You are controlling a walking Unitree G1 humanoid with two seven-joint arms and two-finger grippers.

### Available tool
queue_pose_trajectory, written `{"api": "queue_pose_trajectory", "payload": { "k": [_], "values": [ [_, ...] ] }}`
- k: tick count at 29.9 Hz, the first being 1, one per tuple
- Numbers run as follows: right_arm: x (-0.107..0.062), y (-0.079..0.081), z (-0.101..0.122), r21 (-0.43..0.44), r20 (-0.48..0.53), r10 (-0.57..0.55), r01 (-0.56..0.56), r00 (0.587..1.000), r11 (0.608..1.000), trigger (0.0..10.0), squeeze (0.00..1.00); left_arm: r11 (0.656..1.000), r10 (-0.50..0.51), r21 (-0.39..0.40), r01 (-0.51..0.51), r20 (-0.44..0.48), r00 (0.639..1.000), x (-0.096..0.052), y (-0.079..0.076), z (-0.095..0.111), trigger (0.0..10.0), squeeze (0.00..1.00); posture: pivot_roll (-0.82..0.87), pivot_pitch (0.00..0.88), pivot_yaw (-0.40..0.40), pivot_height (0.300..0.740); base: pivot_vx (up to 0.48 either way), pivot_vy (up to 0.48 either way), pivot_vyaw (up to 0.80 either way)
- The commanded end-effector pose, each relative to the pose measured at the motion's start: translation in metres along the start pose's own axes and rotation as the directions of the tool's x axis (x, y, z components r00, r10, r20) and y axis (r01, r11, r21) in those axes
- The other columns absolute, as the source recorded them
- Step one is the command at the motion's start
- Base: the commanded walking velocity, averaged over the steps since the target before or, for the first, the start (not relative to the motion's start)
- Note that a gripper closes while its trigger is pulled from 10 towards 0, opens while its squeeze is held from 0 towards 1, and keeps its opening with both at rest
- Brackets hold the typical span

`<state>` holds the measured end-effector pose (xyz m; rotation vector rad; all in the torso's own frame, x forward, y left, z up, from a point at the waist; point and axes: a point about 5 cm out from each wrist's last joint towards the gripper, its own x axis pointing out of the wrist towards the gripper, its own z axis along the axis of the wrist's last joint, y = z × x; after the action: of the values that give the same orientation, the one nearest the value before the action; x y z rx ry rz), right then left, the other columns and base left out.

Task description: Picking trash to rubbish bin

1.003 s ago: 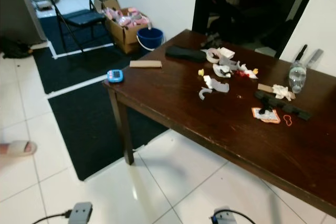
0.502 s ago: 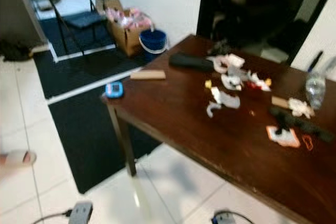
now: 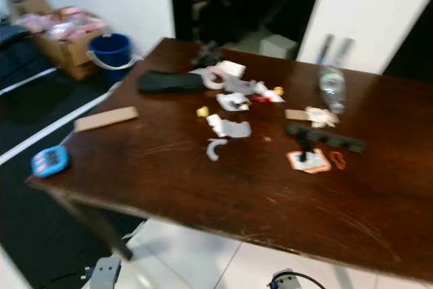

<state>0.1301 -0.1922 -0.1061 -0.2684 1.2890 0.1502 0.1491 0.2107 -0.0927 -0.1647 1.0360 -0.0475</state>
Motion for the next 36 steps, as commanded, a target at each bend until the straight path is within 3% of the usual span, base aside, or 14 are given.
{"api": "queue_pose_trajectory", "payload": {
  "k": [1, 13, 19, 21, 23, 25, 27, 28, 30, 31, 33, 34, 35, 36],
  "values": [
    [0.0, 0.007, -0.02, -0.005, -0.078, 0.023, -0.023, 0.997, 1.0, 10.0, 0.0, 1.0, 0.014, -0.018, -0.014, -0.03, 0.999, -0.002, 0.003, -0.009, 10.0, 0.0, 0.11, 0.102, 0.002, 0.74, 0.0, 0.0, -0.8],
    [0.0, 0.007, -0.015, 0.016, -0.062, -0.003, 0.004, 0.998, 1.0, 10.0, 0.0, 0.986, 0.099, -0.135, -0.097, 0.01, 0.995, -0.005, 0.015, -0.005, 10.0, 0.0, 0.11, 0.098, -0.003, 0.74, 0.0, 0.0, -0.8],
    [0.001, 0.007, -0.01, 0.024, -0.048, -0.004, 0.005, 0.999, 1.0, 10.0, 0.0, 0.905, 0.337, -0.271, -0.328, -0.013, 0.941, -0.02, 0.05, -0.016, 10.0, 0.0, 0.12, 0.096, -0.008, 0.74, 0.0, 0.0, 0.0],
    [0.0, 0.004, -0.01, 0.016, -0.047, -0.007, 0.008, 0.999, 1.0, 10.0, 0.0, 0.8, 0.479, -0.371, -0.472, -0.079, 0.874, -0.036, 0.076, -0.032, 10.0, 0.0, 0.13, 0.094, -0.017, 0.74, 0.0, 0.0, 0.0],
    [0.0, -0.001, -0.013, 0.002, -0.054, -0.013, 0.013, 0.998, 1.0, 10.0, 0.0, 0.659, 0.595, -0.461, -0.595, -0.165, 0.787, -0.055, 0.098, -0.052, 10.0, 0.0, 0.14, 0.091, -0.021, 0.74, 0.0, 0.0, 0.0],
    [0.0, -0.001, -0.013, 0.002, -0.054, -0.013, 0.013, 0.998, 1.0, 10.0, 0.0, 0.659, 0.595, -0.461, -0.595, -0.165, 0.787, -0.055, 0.098, -0.052, 10.0, 0.0, 0.14, 0.091, -0.021, 0.74, 0.0, 0.0, 0.0],
    [0.0, -0.004, -0.015, -0.012, -0.06, -0.018, 0.017, 0.998, 1.0, 10.0, 0.0, 0.529, 0.658, -0.523, -0.668, -0.245, 0.712, -0.071, 0.112, -0.07, 10.0, 0.0, 0.14, 0.09, -0.024, 0.74, 0.0, 0.0, 0.0],
    [0.0, -0.004, -0.015, -0.012, -0.06, -0.018, 0.017, 0.998, 1.0, 10.0, 0.0, 0.529, 0.658, -0.523, -0.668, -0.245, 0.712, -0.071, 0.112, -0.07, 10.0, 0.0, 0.14, 0.09, -0.024, 0.74, 0.0, 0.0, 0.0],
    [-0.001, -0.005, -0.016, -0.03, -0.062, -0.022, 0.021, 0.998, 0.999, 10.0, 0.0, 0.374, 0.696, -0.589, -0.717, -0.332, 0.636, -0.086, 0.122, -0.089, 10.0, 0.0, 0.16, 0.088, -0.033, 0.74, 0.0, 0.0, 0.0],
    [-0.001, -0.005, -0.016, -0.03, -0.062, -0.022, 0.021, 0.998, 0.999, 10.0, 0.0, 0.374, 0.696, -0.589, -0.717, -0.332, 0.636, -0.086, 0.122, -0.089, 10.0, 0.0, 0.16, 0.088, -0.033, 0.74, 0.0, 0.0, 0.0],
    [-0.001, -0.006, -0.016, -0.039, -0.061, -0.024, 0.021, 0.998, 0.999, 10.0, 0.0, 0.247, 0.724, -0.63, -0.736, -0.384, 0.572, -0.098, 0.129, -0.099, 10.0, 0.0, 0.17, 0.087, -0.04, 0.74, 0.0, 0.0, 0.0],
    [-0.001, -0.006, -0.015, -0.043, -0.059, -0.023, 0.02, 0.998, 0.999, 10.0, 0.0, 0.14, 0.765, -0.672, -0.727, -0.393, 0.511, -0.11, 0.14, -0.1, 10.0, 0.0, 0.17, 0.087, -0.044, 0.74, 0.0, 0.0, 0.0],
    [-0.001, -0.006, -0.015, -0.043, -0.059, -0.023, 0.02, 0.998, 0.999, 10.0, 0.0, 0.14, 0.765, -0.672, -0.727, -0.393, 0.511, -0.11, 0.14, -0.1, 10.0, 0.0, 0.17, 0.087, -0.044, 0.74, 0.0, 0.0, 0.0],
    [-0.001, -0.005, -0.014, -0.048, -0.057, -0.022, 0.019, 0.998, 0.999, 10.0, 0.0, 0.048, 0.801, -0.705, -0.708, -0.397, 0.449, -0.121, 0.152, -0.099, 10.0, 0.0, 0.18, 0.088, -0.051, 0.74, 0.0, 0.0, 0.0]
  ]
}}
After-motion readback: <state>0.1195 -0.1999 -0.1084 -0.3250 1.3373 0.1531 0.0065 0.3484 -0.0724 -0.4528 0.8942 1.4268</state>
